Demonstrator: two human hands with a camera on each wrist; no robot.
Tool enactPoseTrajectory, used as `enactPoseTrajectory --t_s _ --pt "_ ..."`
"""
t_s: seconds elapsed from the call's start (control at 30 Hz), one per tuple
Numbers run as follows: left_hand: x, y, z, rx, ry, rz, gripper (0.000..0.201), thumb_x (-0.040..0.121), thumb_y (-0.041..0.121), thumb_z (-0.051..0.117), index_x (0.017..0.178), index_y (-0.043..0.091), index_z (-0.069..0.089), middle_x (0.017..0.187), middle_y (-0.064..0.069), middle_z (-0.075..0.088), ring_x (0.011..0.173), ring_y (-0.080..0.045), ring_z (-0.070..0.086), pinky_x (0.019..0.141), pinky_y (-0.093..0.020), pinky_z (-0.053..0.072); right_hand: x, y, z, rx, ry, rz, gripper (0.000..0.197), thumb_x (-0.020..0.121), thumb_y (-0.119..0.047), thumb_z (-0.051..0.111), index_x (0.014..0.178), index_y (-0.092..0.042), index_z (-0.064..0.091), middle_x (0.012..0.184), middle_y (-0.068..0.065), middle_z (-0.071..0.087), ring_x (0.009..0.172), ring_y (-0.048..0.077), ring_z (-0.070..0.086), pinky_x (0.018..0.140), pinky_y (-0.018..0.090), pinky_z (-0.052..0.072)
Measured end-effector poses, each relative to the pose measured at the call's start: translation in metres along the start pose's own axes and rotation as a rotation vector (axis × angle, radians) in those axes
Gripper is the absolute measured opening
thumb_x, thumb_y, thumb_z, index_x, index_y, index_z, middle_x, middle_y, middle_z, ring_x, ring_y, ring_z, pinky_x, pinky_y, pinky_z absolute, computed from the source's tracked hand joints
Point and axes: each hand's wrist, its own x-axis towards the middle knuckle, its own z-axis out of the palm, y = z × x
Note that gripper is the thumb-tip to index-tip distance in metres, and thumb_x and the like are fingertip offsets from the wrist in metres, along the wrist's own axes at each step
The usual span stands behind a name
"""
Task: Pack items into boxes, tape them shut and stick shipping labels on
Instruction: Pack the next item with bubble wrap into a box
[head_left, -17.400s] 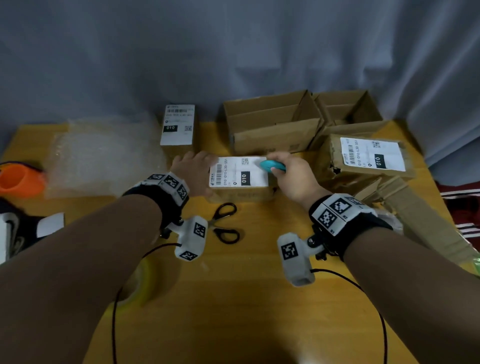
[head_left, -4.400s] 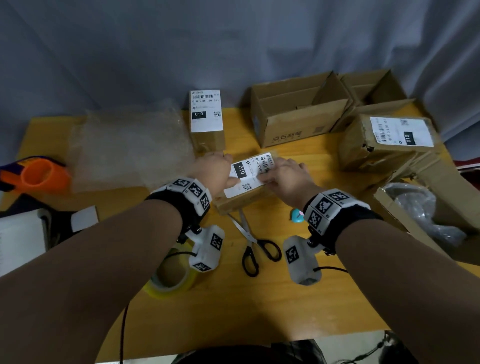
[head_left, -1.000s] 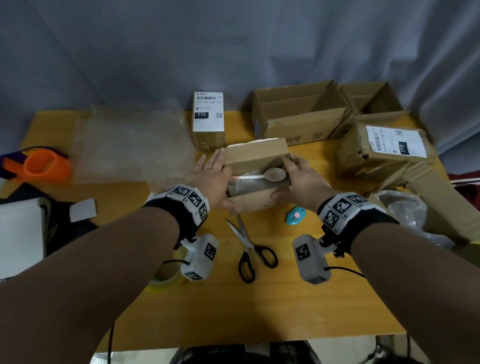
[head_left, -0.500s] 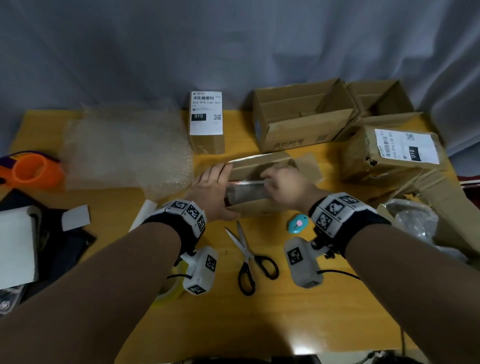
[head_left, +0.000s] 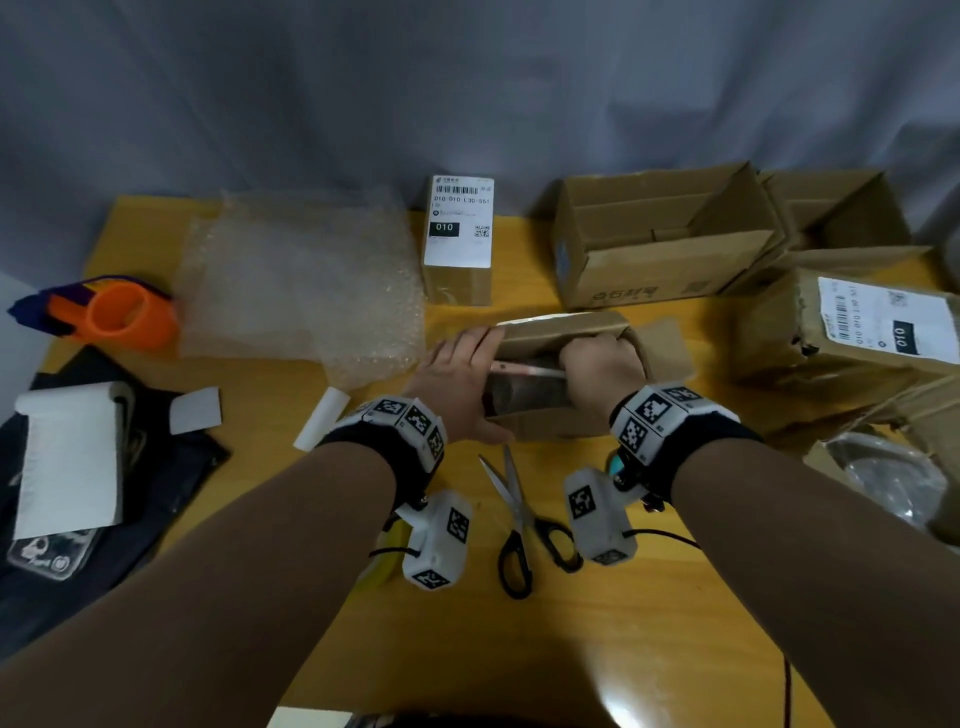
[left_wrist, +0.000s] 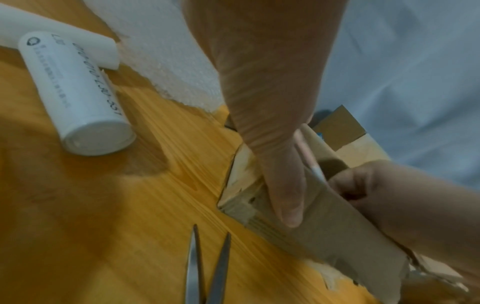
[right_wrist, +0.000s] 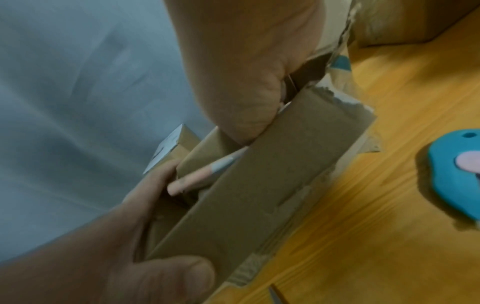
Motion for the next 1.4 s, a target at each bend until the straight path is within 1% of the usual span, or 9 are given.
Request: enactPoseTrajectory --t_s 0.3,0.4,0.5,0.67,0.73,0.87,1.03,1.2,1.4 --pt "0.002 0.002 -0.015 -0.315 -0.091 0.067 0.126 0.064 0.057 0.077 0.151 0.025 -0.008 0.158 0.007 -0.016 0.145 -0.017 -0.014 0.120 -0.045 0.002 -0.043 0.032 -0.037 0.037 0.280 -0.130 0.025 0.099 -0.031 0.043 0.108 -0.021 0.063 0.111 0.004 0.065 0.120 0.026 0.042 0.094 0.033 0.029" --pt "-0.008 0.008 -0.033 -0.337 -0.024 0.108 0.108 0.070 0.059 0.069 0.152 0.028 0.006 0.160 0.005 -0.005 0.146 -0.017 -0.010 0.119 -0.043 -0.002 -0.054 0.033 -0.040 0.017 0.354 -0.168 0.024 0.098 -0.033 0.045 0.108 -0.024 0.065 0.111 -0.001 0.064 0.113 0.024 0.041 0.088 0.033 0.029" --pt "-0.021 0.007 -0.054 -0.490 0.101 0.102 0.085 0.076 0.059 0.066 0.146 0.028 0.028 0.153 0.001 0.028 0.144 -0.017 0.016 0.117 -0.042 0.015 -0.061 0.021 -0.043 -0.040 0.370 -0.204 0.022 0.097 -0.029 0.047 0.106 -0.025 0.066 0.112 -0.001 0.063 0.113 0.026 0.040 0.092 0.035 0.027" --pt "-0.047 -0.002 -0.080 -0.407 0.086 0.113 0.037 0.090 0.042 0.056 0.120 0.019 0.059 0.099 0.004 0.064 0.093 -0.008 0.060 0.087 -0.028 0.046 -0.065 -0.019 -0.051 -0.036 0.425 -0.340 0.020 0.094 -0.022 0.050 0.105 -0.025 0.067 0.107 -0.003 0.061 0.105 0.024 0.040 0.085 0.034 0.024" --pt "-0.055 -0.005 -0.082 -0.256 0.044 0.138 0.023 0.097 0.032 0.049 0.101 0.014 0.062 0.084 -0.001 0.064 0.071 -0.008 0.056 0.073 -0.029 0.043 -0.065 -0.037 -0.055 -0.040 0.445 -0.395 0.019 0.092 -0.019 0.051 0.103 -0.022 0.067 0.106 -0.002 0.061 0.103 0.025 0.040 0.084 0.034 0.027" --pt "-0.068 -0.021 -0.078 -0.122 0.089 0.054 0.028 0.102 0.027 0.036 0.107 0.005 0.052 0.090 -0.009 0.058 0.080 -0.021 0.053 0.070 -0.029 0.034 -0.066 -0.059 -0.056 0.278 0.518 -0.434 0.036 0.093 -0.022 0.057 0.129 -0.017 0.055 0.118 0.006 0.050 0.107 0.026 0.049 0.087 0.036 0.040" --pt "-0.088 -0.038 -0.069 -0.172 0.122 -0.049 0.015 0.103 0.027 0.032 0.100 0.015 0.040 0.067 0.005 0.045 0.056 -0.008 0.042 0.049 -0.022 0.030 -0.072 -0.054 -0.045 0.477 0.477 -0.236 0.042 0.086 -0.050 0.060 0.111 -0.018 0.048 0.114 0.002 0.040 0.094 0.020 0.055 0.080 0.032 0.046" --pt "-0.092 -0.050 -0.043 -0.327 0.096 -0.198 0.031 0.104 0.026 0.026 0.107 0.003 0.046 0.077 -0.003 0.051 0.064 -0.016 0.046 0.056 -0.029 0.035 -0.072 -0.047 -0.016 0.295 0.108 -0.091 0.070 0.081 -0.070 0.050 0.127 -0.018 0.045 0.120 0.001 0.060 0.109 0.023 0.057 0.089 0.035 0.047" --pt "-0.070 -0.041 0.001 -0.327 -0.019 -0.403 0.037 0.102 0.018 0.031 0.120 -0.006 0.053 0.122 -0.023 0.057 0.112 -0.035 0.054 0.091 -0.037 0.041 -0.073 -0.048 0.004 0.277 0.105 -0.083 0.061 0.085 -0.060 0.051 0.131 -0.020 0.045 0.124 0.003 0.059 0.115 0.024 0.055 0.099 0.037 0.039"
